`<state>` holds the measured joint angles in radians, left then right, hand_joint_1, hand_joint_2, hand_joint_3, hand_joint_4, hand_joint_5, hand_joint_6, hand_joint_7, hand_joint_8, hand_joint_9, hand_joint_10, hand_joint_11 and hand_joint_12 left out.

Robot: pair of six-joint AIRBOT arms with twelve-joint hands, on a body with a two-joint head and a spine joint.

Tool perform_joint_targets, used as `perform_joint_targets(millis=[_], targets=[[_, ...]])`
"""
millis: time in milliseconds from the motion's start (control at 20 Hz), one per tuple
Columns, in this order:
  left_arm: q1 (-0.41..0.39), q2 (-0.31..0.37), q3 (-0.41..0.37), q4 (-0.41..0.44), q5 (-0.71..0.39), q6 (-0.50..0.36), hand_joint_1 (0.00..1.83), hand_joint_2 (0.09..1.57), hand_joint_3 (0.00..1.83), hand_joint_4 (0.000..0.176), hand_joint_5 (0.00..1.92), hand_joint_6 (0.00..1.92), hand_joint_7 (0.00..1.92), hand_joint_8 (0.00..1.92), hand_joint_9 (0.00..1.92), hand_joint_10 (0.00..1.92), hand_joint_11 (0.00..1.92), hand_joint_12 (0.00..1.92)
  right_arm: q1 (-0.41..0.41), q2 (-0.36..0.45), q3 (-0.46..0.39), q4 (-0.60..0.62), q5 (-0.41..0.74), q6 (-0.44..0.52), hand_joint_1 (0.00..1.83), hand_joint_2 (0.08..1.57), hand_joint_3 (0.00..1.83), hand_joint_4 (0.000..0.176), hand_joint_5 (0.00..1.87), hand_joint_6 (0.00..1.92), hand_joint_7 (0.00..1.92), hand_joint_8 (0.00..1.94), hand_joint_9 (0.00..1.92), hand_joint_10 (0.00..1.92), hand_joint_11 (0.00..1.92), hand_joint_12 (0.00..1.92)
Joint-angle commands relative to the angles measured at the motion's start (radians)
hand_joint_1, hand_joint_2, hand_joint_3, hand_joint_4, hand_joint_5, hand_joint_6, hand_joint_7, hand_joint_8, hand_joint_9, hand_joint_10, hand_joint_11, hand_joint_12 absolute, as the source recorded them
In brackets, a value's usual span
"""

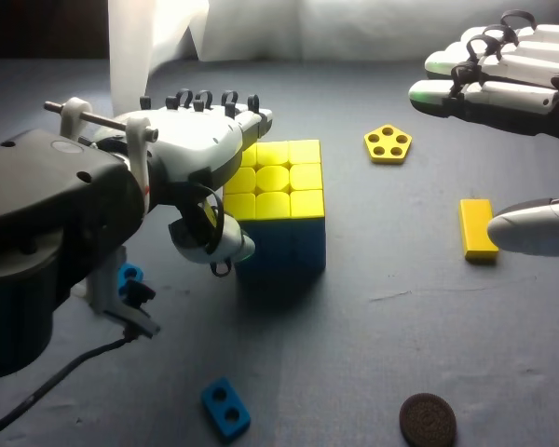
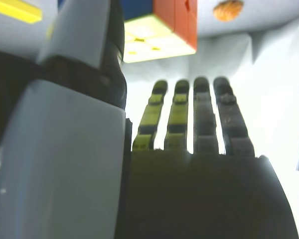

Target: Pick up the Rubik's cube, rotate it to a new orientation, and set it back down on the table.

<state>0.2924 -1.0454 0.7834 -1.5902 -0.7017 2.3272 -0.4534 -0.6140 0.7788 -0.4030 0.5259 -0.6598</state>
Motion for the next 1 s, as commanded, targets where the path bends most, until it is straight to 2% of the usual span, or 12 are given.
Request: perform_joint_targets(millis=[0, 100, 250, 350, 950], targets=[[-0.012, -0.004, 0.007, 0.047, -0.028, 0.007, 1.12, 1.09, 0.0, 0.0, 0.0, 0.0, 0.0, 0.0, 0.0, 0.0, 0.0, 0.0, 0.006, 0.007, -0.003, 0.029, 0.123, 0.001, 0.0, 1.23, 0.01, 0.0, 0.0, 0.0, 0.0, 0.0, 0.0, 0.0, 0.0, 0.0], [-0.012, -0.019, 0.018, 0.035, -0.029, 0.014, 1.05, 1.1, 0.0, 0.0, 0.0, 0.0, 0.0, 0.0, 0.0, 0.0, 0.0, 0.0, -0.001, 0.008, -0.004, 0.029, 0.149, 0.001, 0.01, 1.23, 0.01, 0.0, 0.02, 0.01, 0.04, 0.01, 0.02, 0.01, 0.0, 0.0], [-0.008, -0.041, 0.037, 0.02, -0.029, 0.022, 1.05, 1.11, 0.0, 0.0, 0.0, 0.0, 0.0, 0.0, 0.0, 0.0, 0.0, 0.0, -0.003, 0.009, -0.006, 0.029, 0.152, 0.001, 0.0, 1.24, 0.01, 0.0, 0.01, 0.0, 0.01, 0.0, 0.0, 0.0, 0.0, 0.0], [-0.011, -0.05, 0.048, -0.016, -0.029, 0.059, 1.03, 1.12, 0.01, 0.0, 0.0, 0.0, 0.0, 0.0, 0.0, 0.0, 0.0, 0.0, -0.003, 0.009, -0.008, 0.029, 0.156, 0.001, 0.0, 1.24, 0.01, 0.0, 0.03, 0.01, 0.02, 0.0, 0.01, 0.0, 0.0, 0.0], [-0.045, -0.068, 0.09, -0.09, -0.02, 0.164, 1.08, 1.09, 0.0, 0.0, 0.0, 0.0, 0.0, 0.0, 0.0, 0.0, 0.0, 0.0, -0.006, 0.012, -0.009, 0.029, 0.156, 0.001, 0.0, 1.24, 0.0, 0.0, 0.0, 0.0, 0.01, 0.0, 0.0, 0.0, 0.0, 0.0]])
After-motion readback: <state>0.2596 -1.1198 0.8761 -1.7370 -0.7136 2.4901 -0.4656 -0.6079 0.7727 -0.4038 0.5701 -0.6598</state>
